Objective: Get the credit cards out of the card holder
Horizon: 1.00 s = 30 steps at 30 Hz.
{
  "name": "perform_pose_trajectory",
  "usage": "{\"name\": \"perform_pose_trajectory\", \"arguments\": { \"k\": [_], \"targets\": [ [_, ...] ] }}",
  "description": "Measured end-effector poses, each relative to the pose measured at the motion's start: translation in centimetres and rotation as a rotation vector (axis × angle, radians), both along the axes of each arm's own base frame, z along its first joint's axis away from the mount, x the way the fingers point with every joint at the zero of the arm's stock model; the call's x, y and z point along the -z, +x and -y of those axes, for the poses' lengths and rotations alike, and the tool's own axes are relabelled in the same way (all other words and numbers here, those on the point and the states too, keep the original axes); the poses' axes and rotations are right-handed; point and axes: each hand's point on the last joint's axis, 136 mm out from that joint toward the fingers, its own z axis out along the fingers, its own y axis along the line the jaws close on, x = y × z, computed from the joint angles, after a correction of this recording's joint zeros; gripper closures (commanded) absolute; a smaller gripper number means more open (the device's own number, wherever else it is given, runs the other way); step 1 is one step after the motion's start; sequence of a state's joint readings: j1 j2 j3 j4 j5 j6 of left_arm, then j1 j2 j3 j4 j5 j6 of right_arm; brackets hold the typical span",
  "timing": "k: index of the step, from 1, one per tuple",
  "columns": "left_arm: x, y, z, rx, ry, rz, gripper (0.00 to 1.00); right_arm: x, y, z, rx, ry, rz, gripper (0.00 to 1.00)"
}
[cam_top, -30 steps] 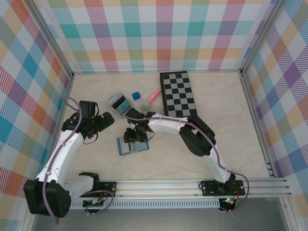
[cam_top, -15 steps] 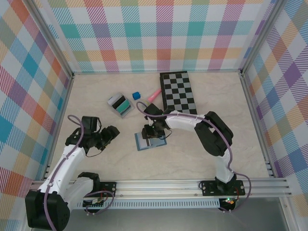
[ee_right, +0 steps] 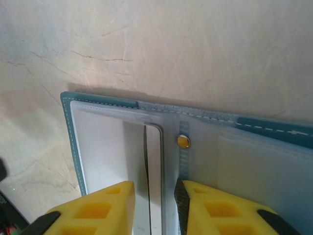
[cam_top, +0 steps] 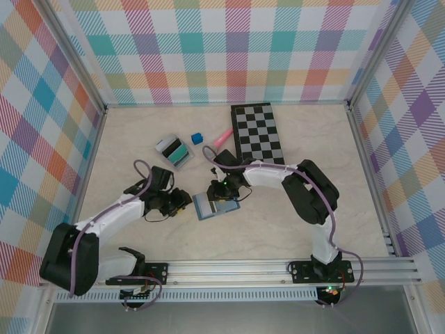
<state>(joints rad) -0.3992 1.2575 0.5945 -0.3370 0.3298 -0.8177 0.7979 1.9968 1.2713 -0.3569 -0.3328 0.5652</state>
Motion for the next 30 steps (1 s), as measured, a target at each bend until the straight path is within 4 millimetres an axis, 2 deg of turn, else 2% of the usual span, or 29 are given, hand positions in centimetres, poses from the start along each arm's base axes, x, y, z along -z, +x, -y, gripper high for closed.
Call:
{"name": "perform_pose_trajectory", "arguments": {
  "k": [2,8,13,20,28,30],
  "targets": [
    [0.7,0.3,1.0,0.008,-0.01,-0.01,0.77,0.0,-0.2,0.1,-0.002,0.007,-0.01,0.75],
    [1.7,0.7,2.6,-0.001,-0.014,-0.015,0.83,-0.3,-0.7,-0.1,-0.023,0.03,-0.032,0.78],
    [1.6,1.2,2.6,-0.025,-0.009,-0.007,0.87,-0.3,-0.7,-0.2,-0.04,0.035,-0.026,0.78],
    [2.7,1.7,2.9,-0.025,0.019,-0.052,0.96,-0.5,-0.8,-0.3,-0.049,0.052,-0.035,0.84],
    [2.9,1.8,2.6,-0.024,0.061,-0.089,0.98,-0.4,-1.0,-0.2,-0.053,0.076,-0.052,0.82],
    [3.0,1.8,2.6,-0.023,0.068,-0.096,0.98,-0.5,-1.0,-0.2,-0.053,0.087,-0.056,0.85]
  ]
}}
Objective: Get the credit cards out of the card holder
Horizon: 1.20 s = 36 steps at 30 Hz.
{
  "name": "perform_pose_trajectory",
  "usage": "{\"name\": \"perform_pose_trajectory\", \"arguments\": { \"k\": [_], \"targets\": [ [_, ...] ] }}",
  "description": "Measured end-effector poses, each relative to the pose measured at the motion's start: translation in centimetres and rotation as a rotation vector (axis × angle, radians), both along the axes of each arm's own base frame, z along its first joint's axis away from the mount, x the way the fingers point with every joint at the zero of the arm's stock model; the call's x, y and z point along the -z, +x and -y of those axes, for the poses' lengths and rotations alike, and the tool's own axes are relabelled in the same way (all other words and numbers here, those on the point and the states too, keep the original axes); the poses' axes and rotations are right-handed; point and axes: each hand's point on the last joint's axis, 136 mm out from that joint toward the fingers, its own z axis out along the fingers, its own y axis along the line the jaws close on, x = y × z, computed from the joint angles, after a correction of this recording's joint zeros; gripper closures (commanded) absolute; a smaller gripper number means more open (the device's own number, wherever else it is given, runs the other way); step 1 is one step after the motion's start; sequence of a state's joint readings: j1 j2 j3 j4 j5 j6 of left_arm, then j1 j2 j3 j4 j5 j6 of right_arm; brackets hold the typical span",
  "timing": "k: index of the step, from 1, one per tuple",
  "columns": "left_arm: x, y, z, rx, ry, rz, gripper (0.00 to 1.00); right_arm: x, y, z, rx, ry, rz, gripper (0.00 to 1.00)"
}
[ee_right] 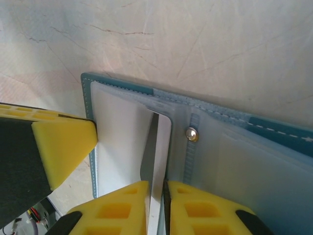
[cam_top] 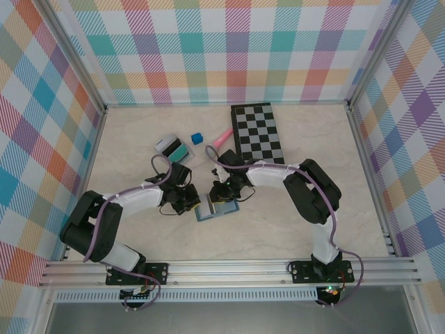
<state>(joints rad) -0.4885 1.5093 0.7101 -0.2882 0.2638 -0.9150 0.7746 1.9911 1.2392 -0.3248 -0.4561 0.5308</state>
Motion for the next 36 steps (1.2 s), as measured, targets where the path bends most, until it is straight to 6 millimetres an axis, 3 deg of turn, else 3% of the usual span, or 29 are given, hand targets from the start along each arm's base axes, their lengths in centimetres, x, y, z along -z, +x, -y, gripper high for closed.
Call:
{"name": "perform_pose_trajectory", "arguments": {
  "k": [8,14,20,22,28,36],
  "targets": [
    [0.1,0.0,0.0,0.0,0.008,-0.016,0.98,-0.2,0.1,0.2,0.006,0.047,-0.027,0.94],
    [0.2,0.0,-0.1,0.01,0.018,-0.015,0.84,-0.7,0.2,0.6,0.015,0.055,-0.011,0.96],
    [0.2,-0.1,-0.3,0.015,0.029,-0.015,0.85,-1.5,0.6,1.5,0.038,0.048,0.018,0.96],
    [0.3,-0.1,-0.3,0.016,0.032,-0.018,0.86,-1.3,0.6,1.6,0.041,0.043,0.018,0.93],
    [0.2,-0.2,-0.4,0.032,0.048,-0.028,0.87,-1.3,0.6,1.7,0.053,0.043,0.007,0.69],
    [0.3,-0.3,-0.4,0.053,0.062,-0.04,0.88,-0.4,0.2,1.6,0.05,0.041,-0.035,0.67]
  ]
}}
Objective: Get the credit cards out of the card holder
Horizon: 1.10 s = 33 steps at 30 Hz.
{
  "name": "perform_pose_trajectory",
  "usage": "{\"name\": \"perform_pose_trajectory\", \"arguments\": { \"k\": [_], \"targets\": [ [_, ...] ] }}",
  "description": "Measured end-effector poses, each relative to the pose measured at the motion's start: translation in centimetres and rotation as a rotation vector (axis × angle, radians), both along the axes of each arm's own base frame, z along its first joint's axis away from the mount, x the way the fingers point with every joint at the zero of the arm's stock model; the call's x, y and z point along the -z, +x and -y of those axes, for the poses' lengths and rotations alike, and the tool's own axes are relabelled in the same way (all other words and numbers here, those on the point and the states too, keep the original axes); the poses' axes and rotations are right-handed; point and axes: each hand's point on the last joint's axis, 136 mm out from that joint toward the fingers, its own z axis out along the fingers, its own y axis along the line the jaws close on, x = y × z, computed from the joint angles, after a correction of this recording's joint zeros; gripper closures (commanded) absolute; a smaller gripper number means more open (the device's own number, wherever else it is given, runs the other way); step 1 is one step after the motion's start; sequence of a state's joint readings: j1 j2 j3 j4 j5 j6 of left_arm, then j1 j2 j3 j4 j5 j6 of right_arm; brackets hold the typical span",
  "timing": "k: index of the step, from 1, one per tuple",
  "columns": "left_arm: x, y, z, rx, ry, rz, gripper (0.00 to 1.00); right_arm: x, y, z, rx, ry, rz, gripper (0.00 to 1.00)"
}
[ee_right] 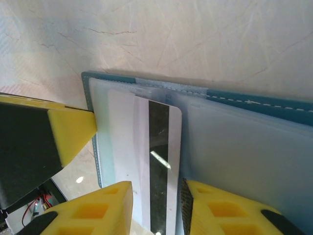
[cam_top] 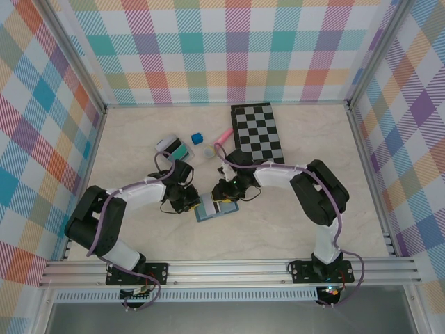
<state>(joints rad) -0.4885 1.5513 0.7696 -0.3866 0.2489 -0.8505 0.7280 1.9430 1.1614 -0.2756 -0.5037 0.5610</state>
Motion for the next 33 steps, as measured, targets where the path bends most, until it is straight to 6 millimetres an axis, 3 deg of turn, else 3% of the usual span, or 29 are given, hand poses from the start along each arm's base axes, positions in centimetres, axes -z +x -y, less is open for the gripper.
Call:
{"name": "perform_pose_trajectory", "arguments": {
  "k": [15,24,28,33],
  "targets": [
    [0.0,0.0,0.0,0.003,0.001,-0.001,0.89,0.3,-0.3,-0.9,-0.024,0.048,-0.034,0.73],
    [0.0,0.1,0.0,0.003,0.003,-0.003,0.9,0.6,0.0,-1.1,-0.02,0.051,-0.024,0.95],
    [-0.1,0.0,-0.1,0.006,0.012,-0.006,0.8,0.6,0.4,-0.6,-0.002,0.035,-0.002,1.0],
    [-0.7,0.3,-0.5,0.006,0.047,-0.009,0.6,-1.6,0.8,1.1,0.033,0.034,0.065,1.0]
  ]
}}
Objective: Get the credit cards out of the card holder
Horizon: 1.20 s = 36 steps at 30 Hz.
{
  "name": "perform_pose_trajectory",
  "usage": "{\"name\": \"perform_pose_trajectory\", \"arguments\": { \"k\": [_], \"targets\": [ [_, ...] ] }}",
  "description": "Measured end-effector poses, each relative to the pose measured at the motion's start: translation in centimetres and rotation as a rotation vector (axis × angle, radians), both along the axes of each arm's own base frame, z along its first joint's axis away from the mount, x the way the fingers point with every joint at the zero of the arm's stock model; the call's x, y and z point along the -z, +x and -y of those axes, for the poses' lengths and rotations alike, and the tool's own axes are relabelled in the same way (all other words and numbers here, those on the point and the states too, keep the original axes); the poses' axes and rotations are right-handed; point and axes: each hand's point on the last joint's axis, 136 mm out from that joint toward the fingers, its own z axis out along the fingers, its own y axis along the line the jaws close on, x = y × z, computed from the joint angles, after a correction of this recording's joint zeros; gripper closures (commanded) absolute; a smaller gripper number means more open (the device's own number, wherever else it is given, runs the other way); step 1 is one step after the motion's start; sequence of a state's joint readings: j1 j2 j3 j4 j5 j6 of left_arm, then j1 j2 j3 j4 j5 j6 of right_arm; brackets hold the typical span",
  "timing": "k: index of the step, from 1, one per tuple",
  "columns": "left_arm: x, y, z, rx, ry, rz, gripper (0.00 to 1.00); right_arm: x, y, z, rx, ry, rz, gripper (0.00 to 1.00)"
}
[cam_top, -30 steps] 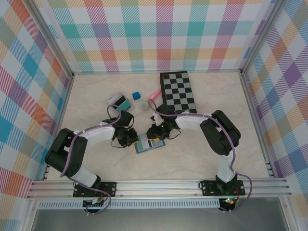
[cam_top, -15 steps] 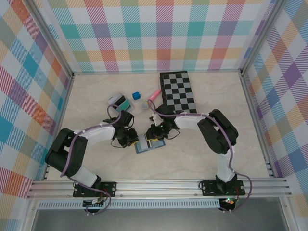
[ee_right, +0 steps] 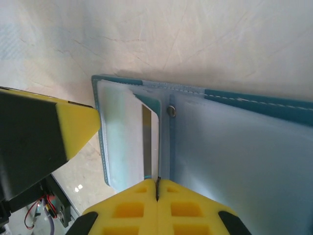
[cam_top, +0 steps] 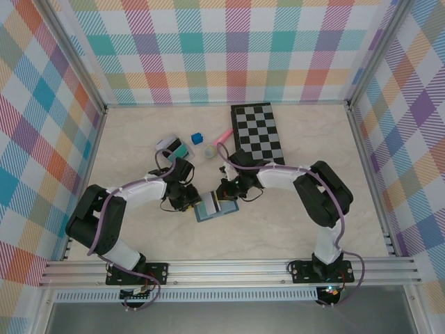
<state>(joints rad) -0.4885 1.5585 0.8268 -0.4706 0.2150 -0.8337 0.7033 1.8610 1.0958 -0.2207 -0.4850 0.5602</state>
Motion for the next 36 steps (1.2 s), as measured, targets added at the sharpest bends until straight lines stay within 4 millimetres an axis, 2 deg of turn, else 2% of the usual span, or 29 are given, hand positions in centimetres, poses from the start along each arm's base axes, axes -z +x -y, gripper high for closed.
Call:
{"name": "perform_pose_trajectory", "arguments": {
  "k": [3,7,10,14,19,23,27,31,36],
  "targets": [
    [-0.9,0.5,-0.2,0.002,0.023,0.013,0.49,-1.8,0.7,1.3,0.039,0.016,0.048,1.0],
    [-3.5,2.1,0.4,0.008,0.005,0.08,0.3,-3.4,1.2,3.1,0.083,0.057,0.087,1.0],
    [-5.8,3.0,1.0,0.007,-0.056,0.149,0.15,-4.8,1.5,3.8,0.11,0.112,0.102,1.0],
    [-8.7,3.8,2.6,0.021,-0.179,0.224,0.0,-6.9,2.0,4.3,0.139,0.214,0.113,1.0],
    [-10.8,4.4,4.9,0.061,-0.337,0.279,0.0,-9.4,2.6,4.2,0.151,0.348,0.1,1.0],
    [-10.8,4.1,6.1,0.095,-0.428,0.291,0.0,-10.7,2.7,3.9,0.149,0.433,0.079,1.0],
    [-10.9,3.8,7.1,0.106,-0.52,0.305,0.04,-11.8,2.6,3.6,0.14,0.492,0.061,1.0],
    [-12.1,4.1,8.0,0.117,-0.598,0.347,0.13,-12.6,2.5,3.3,0.127,0.532,0.052,1.0],
    [-14.9,4.6,8.7,0.141,-0.68,0.429,0.39,-13.3,2.4,3.1,0.121,0.561,0.042,1.0]
  ]
}}
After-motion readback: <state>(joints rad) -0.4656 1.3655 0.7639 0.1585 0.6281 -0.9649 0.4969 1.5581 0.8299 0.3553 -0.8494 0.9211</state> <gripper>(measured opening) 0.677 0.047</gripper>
